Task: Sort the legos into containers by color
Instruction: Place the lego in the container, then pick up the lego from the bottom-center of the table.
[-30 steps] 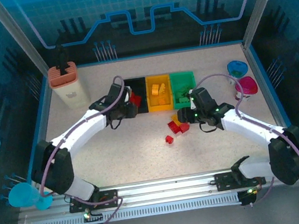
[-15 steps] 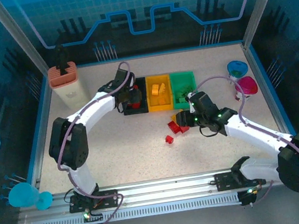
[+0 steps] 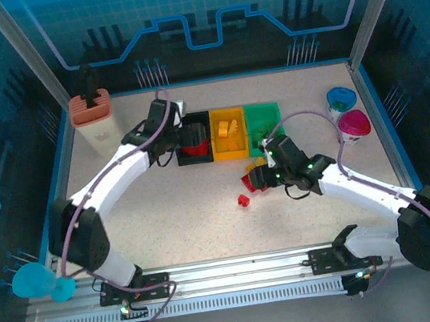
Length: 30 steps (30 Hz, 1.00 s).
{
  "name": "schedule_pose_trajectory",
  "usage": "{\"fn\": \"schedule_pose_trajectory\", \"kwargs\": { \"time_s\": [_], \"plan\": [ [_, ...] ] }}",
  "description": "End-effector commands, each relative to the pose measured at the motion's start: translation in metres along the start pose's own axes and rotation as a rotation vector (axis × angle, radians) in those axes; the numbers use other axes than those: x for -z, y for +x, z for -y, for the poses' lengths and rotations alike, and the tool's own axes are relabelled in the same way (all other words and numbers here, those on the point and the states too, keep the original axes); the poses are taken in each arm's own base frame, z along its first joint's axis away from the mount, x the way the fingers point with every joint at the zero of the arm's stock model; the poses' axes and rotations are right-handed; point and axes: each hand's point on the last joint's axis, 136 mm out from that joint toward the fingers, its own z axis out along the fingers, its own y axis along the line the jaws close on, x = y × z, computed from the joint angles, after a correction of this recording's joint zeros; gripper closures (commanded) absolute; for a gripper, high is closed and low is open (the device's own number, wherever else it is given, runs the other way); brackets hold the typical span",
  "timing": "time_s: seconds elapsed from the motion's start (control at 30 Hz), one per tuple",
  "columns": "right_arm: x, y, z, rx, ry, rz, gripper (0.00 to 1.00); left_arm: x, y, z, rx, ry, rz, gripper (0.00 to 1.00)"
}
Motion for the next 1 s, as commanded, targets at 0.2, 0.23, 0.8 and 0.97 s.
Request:
{"fn": "schedule_pose_trajectory", "kwargs": {
  "time_s": [0.2, 0.23, 0.8, 0.97],
  "plan": [
    [-0.021, 0.026, -0.046, 0.214, -0.075, -0.174, 0.33, 0.049, 0.036, 0.002, 0.024, 0.066, 0.045, 0.24],
    [-0.026, 0.032, -0.047, 0.229, -0.063, -0.199, 0.33, 0.053, 0.040, 0.001, 0.028, 0.066, 0.048, 0.24],
    [-0.073, 0.062, -0.045, 0.371, 0.118, -0.388, 0.41, 0.088, 0.091, -0.015, 0.097, 0.081, 0.060, 0.25],
    [-0.075, 0.061, -0.047, 0.396, 0.157, -0.386, 0.62, 0.092, 0.097, -0.017, 0.104, 0.080, 0.064, 0.27]
  ]
}}
